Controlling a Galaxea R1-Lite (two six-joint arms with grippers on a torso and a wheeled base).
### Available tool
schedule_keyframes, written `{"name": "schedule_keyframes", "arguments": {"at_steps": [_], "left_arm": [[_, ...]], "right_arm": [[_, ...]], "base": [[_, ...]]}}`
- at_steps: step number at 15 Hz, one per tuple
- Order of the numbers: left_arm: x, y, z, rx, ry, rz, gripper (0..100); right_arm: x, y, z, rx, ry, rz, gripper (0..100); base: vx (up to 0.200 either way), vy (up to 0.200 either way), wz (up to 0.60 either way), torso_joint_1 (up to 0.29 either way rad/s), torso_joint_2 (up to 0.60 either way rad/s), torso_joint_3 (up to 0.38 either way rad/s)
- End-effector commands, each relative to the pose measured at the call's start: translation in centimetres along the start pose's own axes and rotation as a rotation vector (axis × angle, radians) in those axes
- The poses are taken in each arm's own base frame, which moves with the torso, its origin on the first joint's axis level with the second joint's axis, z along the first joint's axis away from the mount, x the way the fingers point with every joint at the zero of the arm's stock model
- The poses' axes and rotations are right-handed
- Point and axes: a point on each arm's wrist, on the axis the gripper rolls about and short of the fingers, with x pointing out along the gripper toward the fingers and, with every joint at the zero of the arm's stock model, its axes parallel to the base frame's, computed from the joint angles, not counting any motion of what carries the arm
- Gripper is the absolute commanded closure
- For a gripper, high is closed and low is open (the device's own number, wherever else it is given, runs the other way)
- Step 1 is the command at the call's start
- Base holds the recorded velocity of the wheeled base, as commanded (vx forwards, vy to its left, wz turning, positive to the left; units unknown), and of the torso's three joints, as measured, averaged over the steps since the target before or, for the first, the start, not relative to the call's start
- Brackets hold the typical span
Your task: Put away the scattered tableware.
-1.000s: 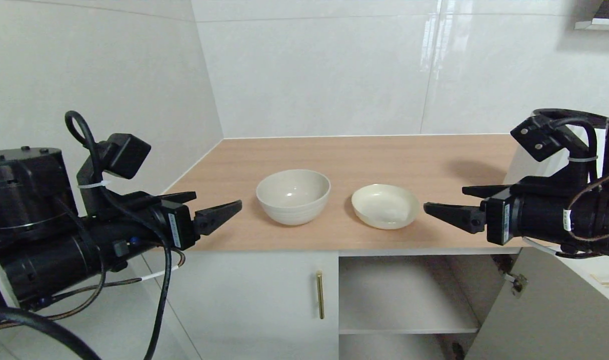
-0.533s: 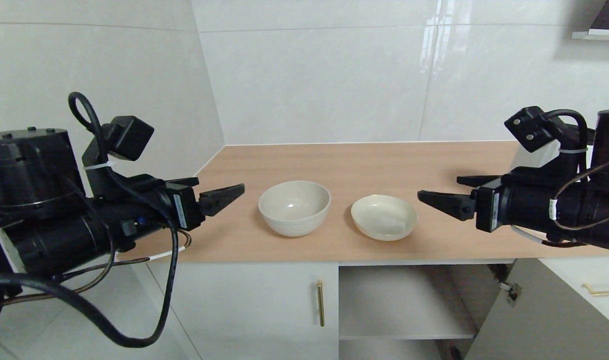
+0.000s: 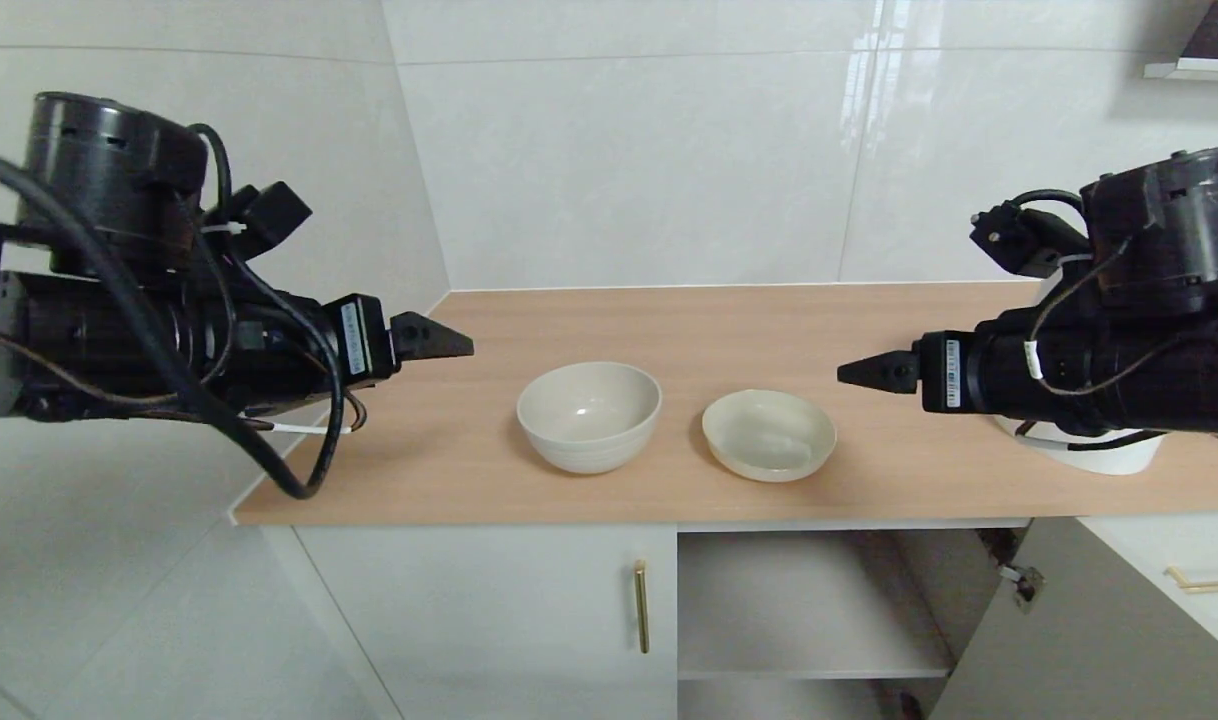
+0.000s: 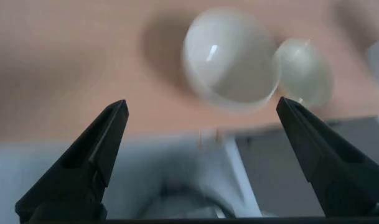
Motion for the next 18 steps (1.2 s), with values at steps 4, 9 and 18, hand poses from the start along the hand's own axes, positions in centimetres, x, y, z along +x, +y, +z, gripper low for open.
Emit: {"name": "schedule_keyframes", "arguments": {"at_steps": [4, 9, 18], "left_arm": [[6.6, -1.1, 0.9, -0.093, 0.133, 0.061, 0], [12.8, -2.5, -1.1, -0.109, 0.128, 0.238, 0], [14.4, -2.2, -1.5, -0.104, 0.101, 0.278, 0]], "right_arm": [[2.3, 0.7, 0.0, 0.054, 0.119, -0.04, 0], [2.4, 0.9, 0.0, 0.039, 0.107, -0.038, 0], [2.3, 0.9, 0.0, 0.039, 0.106, -0.038, 0]], "base": [[0.0, 0.0, 0.0, 0.0, 0.0, 0.0], [0.0, 0.0, 0.0, 0.0, 0.0, 0.0], [0.0, 0.0, 0.0, 0.0, 0.0, 0.0]]}}
